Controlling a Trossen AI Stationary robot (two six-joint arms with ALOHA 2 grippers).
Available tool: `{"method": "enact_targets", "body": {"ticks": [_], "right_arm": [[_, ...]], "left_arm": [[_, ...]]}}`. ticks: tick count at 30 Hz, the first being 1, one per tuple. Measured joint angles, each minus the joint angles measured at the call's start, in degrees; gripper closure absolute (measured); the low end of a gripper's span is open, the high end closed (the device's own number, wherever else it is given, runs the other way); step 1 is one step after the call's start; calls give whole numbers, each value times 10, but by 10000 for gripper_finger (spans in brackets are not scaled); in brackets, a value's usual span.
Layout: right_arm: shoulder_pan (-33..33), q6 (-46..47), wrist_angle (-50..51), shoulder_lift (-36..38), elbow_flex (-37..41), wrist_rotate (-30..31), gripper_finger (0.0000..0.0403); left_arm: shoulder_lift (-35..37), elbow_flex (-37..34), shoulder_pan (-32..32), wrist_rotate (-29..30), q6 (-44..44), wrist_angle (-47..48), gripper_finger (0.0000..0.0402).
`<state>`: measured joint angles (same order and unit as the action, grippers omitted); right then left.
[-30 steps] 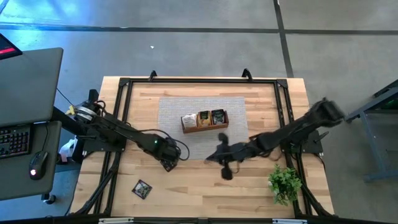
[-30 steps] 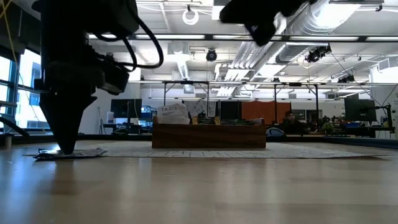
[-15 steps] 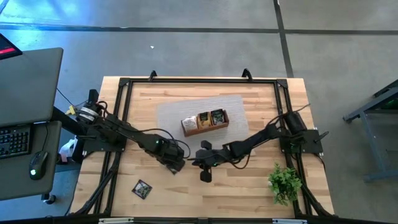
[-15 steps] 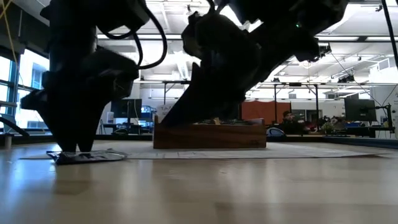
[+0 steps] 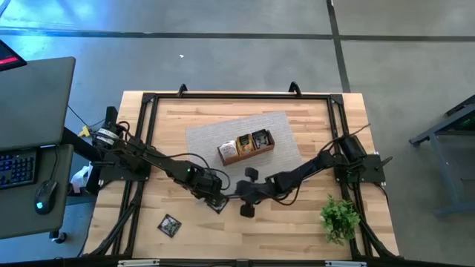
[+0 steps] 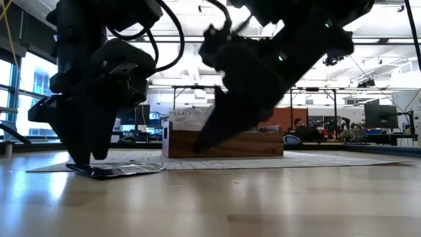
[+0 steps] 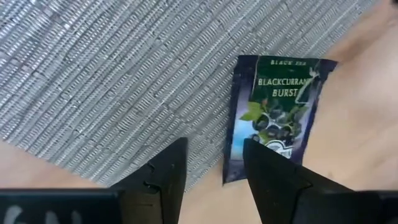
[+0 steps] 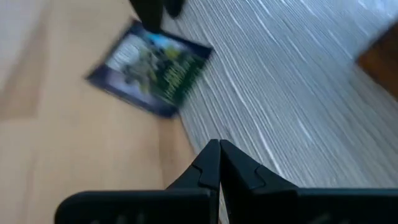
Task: Pick & Place Tea
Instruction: Put the violet tea bag into the right section of the wooden organizer
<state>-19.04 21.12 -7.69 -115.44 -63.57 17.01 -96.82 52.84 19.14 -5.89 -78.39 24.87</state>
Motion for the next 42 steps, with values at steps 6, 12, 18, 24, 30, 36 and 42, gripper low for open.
{"method": "enact_targets", "body": {"ticks": [6, 12, 18, 24, 30, 36, 42], "right_arm": [[3, 27, 57, -1, 0, 25, 402], [3, 28, 41, 0, 0, 5, 402], [3, 23, 27, 0, 0, -9, 402], [3, 11, -33, 0, 0, -49, 402], [-20, 12, -94, -4, 0, -53, 402], [-33, 7, -165, -44, -6, -70, 402], [-26, -4, -145, -89, -48, -45, 403]], "left_arm": [[0, 3, 0, 20, 1, 92, 244], [0, 2, -17, 65, 1, 154, 244], [0, 2, -40, 73, 21, 158, 244], [-5, 39, -16, 54, 31, 136, 244], [-3, 72, 30, 60, 16, 113, 244], [-3, 72, 85, 96, -85, 113, 244], [-21, 63, 116, 169, -178, 103, 244]]}}
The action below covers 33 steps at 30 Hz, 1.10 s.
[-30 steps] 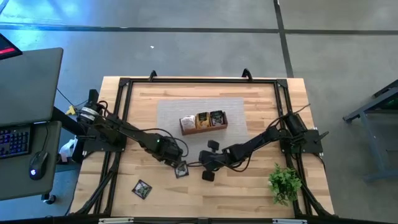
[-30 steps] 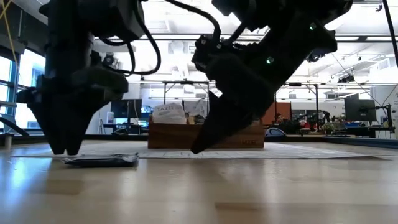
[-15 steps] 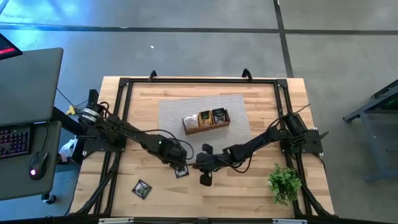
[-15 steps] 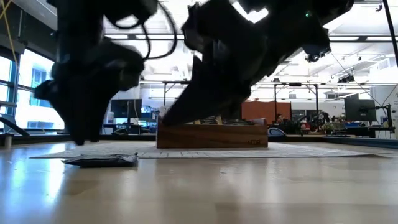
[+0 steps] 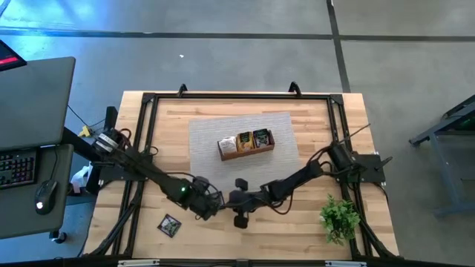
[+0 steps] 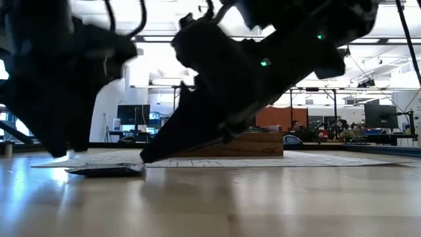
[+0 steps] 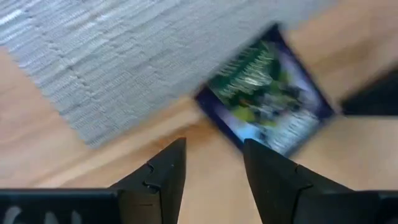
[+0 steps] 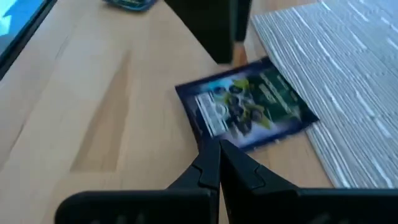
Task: Pick & Place Tea
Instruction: Put the violet tea bag into the right section of the wooden organizer
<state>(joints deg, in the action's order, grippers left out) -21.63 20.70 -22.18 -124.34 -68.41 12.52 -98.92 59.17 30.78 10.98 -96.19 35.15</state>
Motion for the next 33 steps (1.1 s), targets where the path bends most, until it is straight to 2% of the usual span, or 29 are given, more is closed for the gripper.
{"method": "enact_targets", "body": {"ticks": [7, 10, 21, 33], "right_arm": [[-1, -10, 106, -6, -39, 62, 403], [7, 1, 118, -9, -44, 60, 403], [14, 13, 63, -36, -45, 37, 403], [18, 9, 48, -39, -44, 33, 403]], "left_arm": [[-22, -35, 5, 25, -16, -50, 244], [-23, -36, 5, 40, -16, -52, 244], [-23, -38, 5, 77, -11, -90, 244], [-36, -38, 3, 107, 19, -125, 244]]}}
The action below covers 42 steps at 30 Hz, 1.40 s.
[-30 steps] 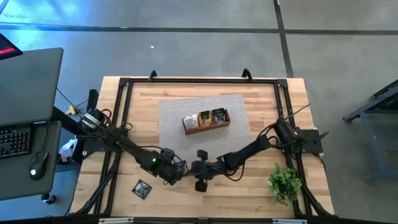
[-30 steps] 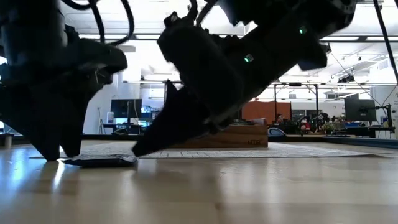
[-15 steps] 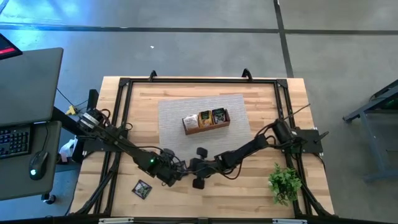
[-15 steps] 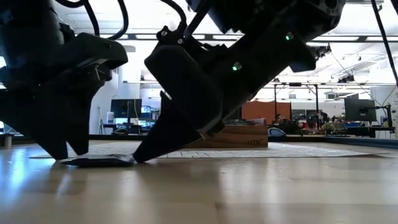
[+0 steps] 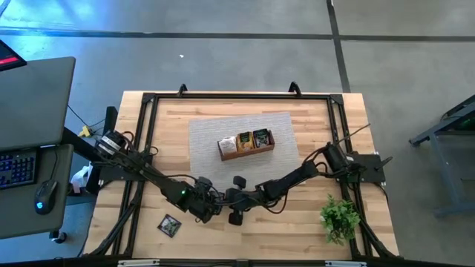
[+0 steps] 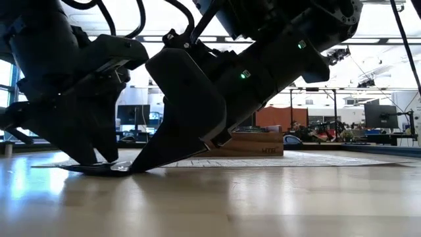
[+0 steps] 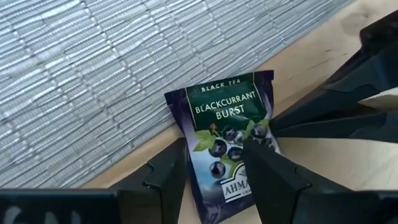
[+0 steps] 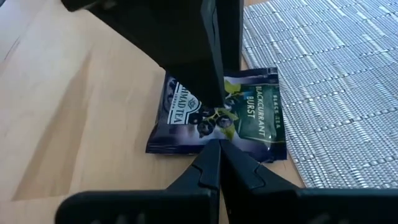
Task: Pick & Place Tea
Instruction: Put the violet tea bag into the right section of the wooden organizer
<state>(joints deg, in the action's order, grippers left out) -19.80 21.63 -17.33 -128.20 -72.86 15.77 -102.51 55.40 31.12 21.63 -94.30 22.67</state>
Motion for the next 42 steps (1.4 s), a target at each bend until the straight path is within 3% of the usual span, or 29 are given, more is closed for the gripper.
{"method": "enact_targets", "body": {"ticks": [5, 14, 24, 27, 31, 38, 42], "right_arm": [[0, 8, 17, 0, -1, -5, 403], [1, 8, 21, 0, -1, -23, 403], [-14, -41, 48, 51, 4, -29, 403], [-22, -55, 94, 97, 1, -26, 403], [-30, -56, 242, 164, 2, -13, 402], [-49, -35, 531, 345, 6, 118, 400], [-48, 46, 579, 468, 71, 205, 402]], "left_arm": [[-13, 1, 0, -4, 0, 2, 270], [-17, 2, 0, -3, -4, 28, 393], [-12, 13, 1, 26, 25, 43, 400], [-6, 19, -1, 54, 47, 48, 401], [-2, 45, -2, 123, 79, 43, 401], [6, 93, -40, 235, 168, 41, 401], [6, 127, -95, 278, 268, 20, 401]]}}
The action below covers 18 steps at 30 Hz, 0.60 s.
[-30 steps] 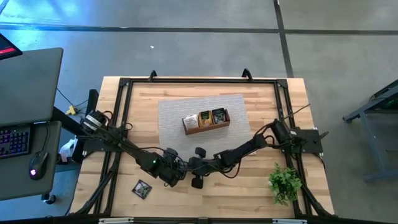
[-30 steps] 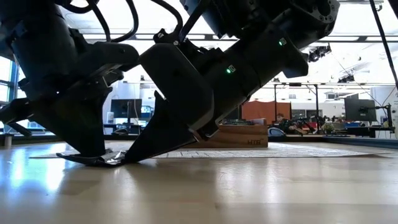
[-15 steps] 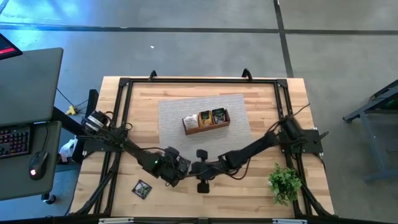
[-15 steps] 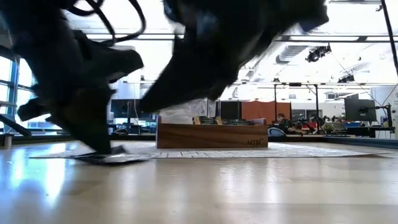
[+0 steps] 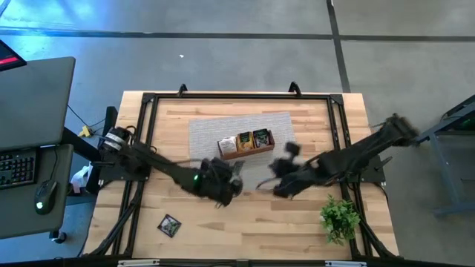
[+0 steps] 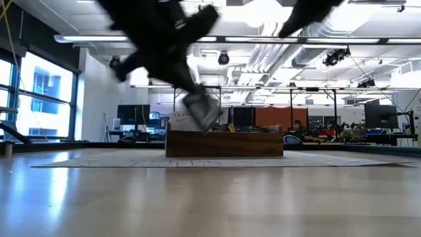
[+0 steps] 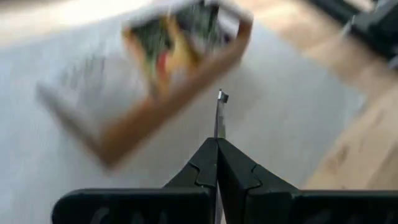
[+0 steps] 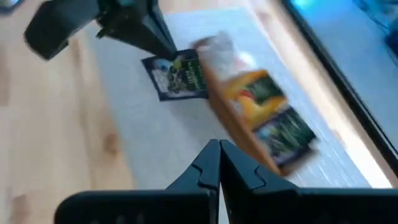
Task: Pick & Place Tea
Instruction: Put the violet tea bag into the right section of the wooden organizer
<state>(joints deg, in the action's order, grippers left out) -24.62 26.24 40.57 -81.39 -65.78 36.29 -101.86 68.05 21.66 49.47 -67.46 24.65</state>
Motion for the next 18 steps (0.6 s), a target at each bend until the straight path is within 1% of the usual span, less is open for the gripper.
{"method": "enact_targets", "body": {"ticks": [1, 3, 5, 8, 10, 12, 16, 18], "right_arm": [[0, 17, -7, 29, 28, 9, 401], [0, 45, -30, 87, 92, 8, 401], [-1, 75, -69, 139, 161, 10, 402], [0, 94, -154, 202, 256, 32, 401], [0, 82, -205, 230, 309, 27, 400], [-1, 63, -255, 255, 348, 19, 399], [5, 17, -310, 289, 392, 13, 401], [8, 5, -320, 302, 403, 13, 401]], "left_arm": [[0, 7, -17, -1, 34, -20, 401], [0, 18, -51, -16, 113, -82, 401], [1, 21, -85, -50, 184, -159, 401], [-21, 23, -136, -109, 258, -276, 401], [-34, 21, -166, -132, 285, -308, 401], [-52, 22, -191, -137, 304, -344, 401], [-84, 20, -220, -131, 313, -351, 401], [-110, 27, -226, -126, 322, -388, 401]]}}
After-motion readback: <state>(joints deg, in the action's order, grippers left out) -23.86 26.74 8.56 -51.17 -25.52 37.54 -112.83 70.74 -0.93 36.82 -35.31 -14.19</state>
